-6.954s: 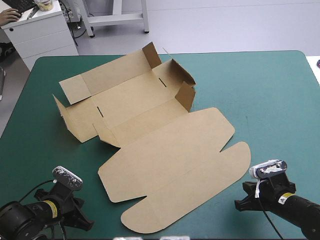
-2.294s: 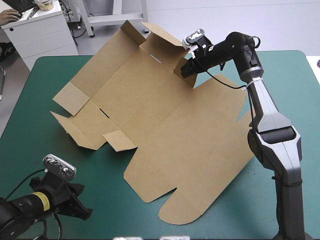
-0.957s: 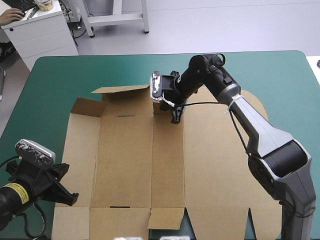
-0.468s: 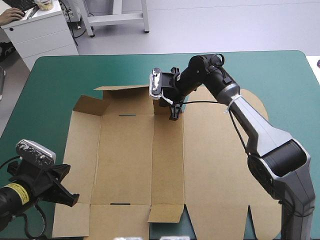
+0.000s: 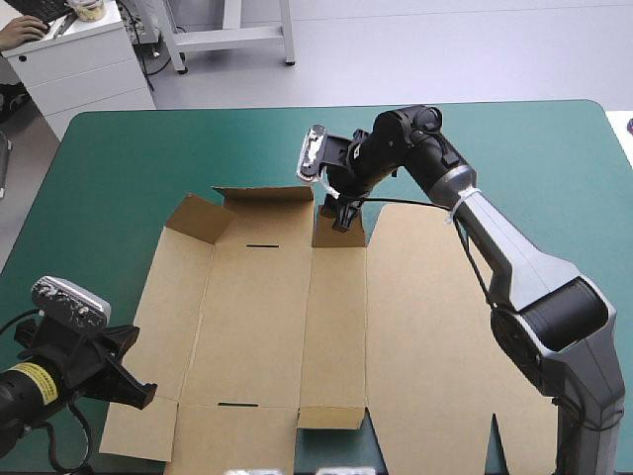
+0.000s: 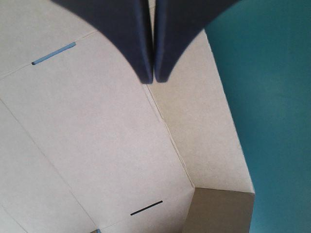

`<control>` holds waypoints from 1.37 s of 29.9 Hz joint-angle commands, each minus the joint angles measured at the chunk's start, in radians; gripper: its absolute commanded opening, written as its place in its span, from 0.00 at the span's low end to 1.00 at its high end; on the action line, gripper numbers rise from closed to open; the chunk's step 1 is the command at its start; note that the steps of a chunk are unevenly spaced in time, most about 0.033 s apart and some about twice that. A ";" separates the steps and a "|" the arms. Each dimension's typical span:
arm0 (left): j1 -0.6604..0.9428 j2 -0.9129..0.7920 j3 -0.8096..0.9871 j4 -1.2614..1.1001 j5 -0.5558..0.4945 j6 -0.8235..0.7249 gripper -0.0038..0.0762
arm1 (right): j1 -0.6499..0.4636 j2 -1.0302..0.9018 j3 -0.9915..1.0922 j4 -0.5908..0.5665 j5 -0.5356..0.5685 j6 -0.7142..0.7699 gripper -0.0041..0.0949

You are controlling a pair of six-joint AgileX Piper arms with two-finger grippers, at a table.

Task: Fold the box

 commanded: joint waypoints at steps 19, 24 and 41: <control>-0.006 0.005 -0.032 0.024 -0.075 -0.036 0.04 | -0.314 -0.288 0.031 -0.120 0.110 0.661 0.02; -0.006 0.005 -0.032 0.028 -0.075 -0.044 0.04 | -0.362 -0.407 0.210 -0.103 0.110 0.648 0.02; -0.006 0.009 -0.032 0.176 -0.091 -0.027 0.04 | -0.370 -1.024 0.934 -0.102 0.036 0.646 0.02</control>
